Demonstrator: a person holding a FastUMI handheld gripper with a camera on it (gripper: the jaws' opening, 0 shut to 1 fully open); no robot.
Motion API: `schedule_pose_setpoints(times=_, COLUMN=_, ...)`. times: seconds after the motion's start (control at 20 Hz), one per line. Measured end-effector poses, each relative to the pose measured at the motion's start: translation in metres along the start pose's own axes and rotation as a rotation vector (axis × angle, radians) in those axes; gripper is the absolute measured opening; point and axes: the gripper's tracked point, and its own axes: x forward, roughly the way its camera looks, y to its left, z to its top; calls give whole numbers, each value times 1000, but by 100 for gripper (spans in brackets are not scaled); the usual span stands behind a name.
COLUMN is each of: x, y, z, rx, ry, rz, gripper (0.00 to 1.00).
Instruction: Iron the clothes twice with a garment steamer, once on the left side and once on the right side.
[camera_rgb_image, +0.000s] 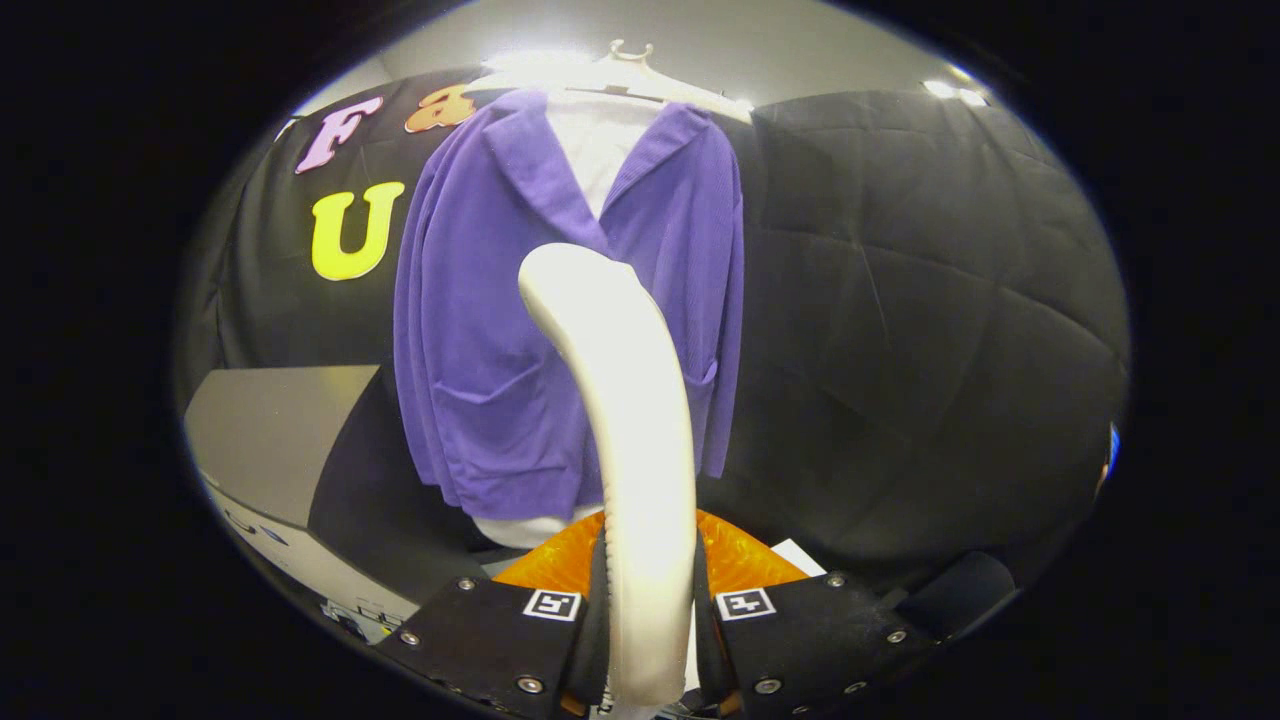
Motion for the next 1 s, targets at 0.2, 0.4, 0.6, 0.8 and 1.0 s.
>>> schedule_pose_setpoints(times=0.2, x=13, y=-18, z=59, rx=44, ry=-102, rz=-65, gripper=34)
schedule_pose_setpoints(times=0.4, x=36, y=-32, z=103, rx=45, ry=-183, rz=-106, gripper=35)
schedule_pose_setpoints(times=0.6, x=52, y=-45, z=139, rx=57, ry=-260, rz=-188, gripper=34)
schedule_pose_setpoints(times=0.8, x=79, y=-42, z=160, rx=30, ry=-277, rz=-237, gripper=34)
schedule_pose_setpoints(times=1.0, x=95, y=-40, z=175, rx=36, ry=-295, rz=-283, gripper=34)
